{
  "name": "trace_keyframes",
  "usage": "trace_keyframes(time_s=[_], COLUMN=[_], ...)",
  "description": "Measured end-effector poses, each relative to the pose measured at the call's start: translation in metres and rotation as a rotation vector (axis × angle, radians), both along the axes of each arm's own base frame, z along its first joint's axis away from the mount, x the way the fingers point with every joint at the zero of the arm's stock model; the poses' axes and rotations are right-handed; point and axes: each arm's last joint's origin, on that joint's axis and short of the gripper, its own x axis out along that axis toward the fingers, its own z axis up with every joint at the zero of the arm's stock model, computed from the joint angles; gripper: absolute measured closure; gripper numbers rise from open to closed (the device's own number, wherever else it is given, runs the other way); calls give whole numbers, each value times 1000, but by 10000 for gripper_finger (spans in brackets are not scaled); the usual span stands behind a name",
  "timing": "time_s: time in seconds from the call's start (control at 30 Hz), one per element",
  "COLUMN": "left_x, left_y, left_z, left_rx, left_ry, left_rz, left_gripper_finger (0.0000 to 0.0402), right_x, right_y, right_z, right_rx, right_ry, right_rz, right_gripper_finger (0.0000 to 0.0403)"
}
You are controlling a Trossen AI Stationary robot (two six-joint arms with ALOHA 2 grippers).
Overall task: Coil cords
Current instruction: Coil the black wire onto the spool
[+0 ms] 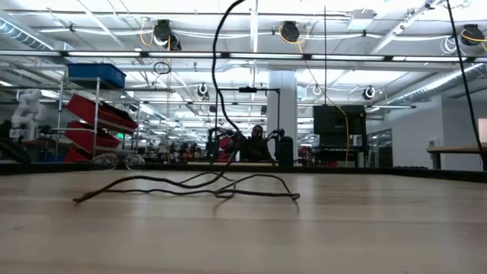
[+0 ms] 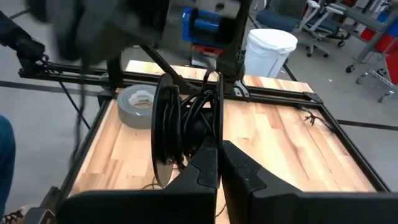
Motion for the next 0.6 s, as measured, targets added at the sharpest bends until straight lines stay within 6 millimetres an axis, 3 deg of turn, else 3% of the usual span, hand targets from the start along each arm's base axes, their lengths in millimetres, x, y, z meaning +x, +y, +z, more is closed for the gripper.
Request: trace_keyframes(time_s=[0.6], left_x=[21], left_y=[-4], left_z=[-31], left_rx=[-38], left_ry=[50], left_rz=[6], left_gripper_finger=[401], right_x=[2], right_y=[-2], right_z=[1], right_rx=[-25], right_ry=[-20], right_rz=[-45], right_gripper_finger=[403])
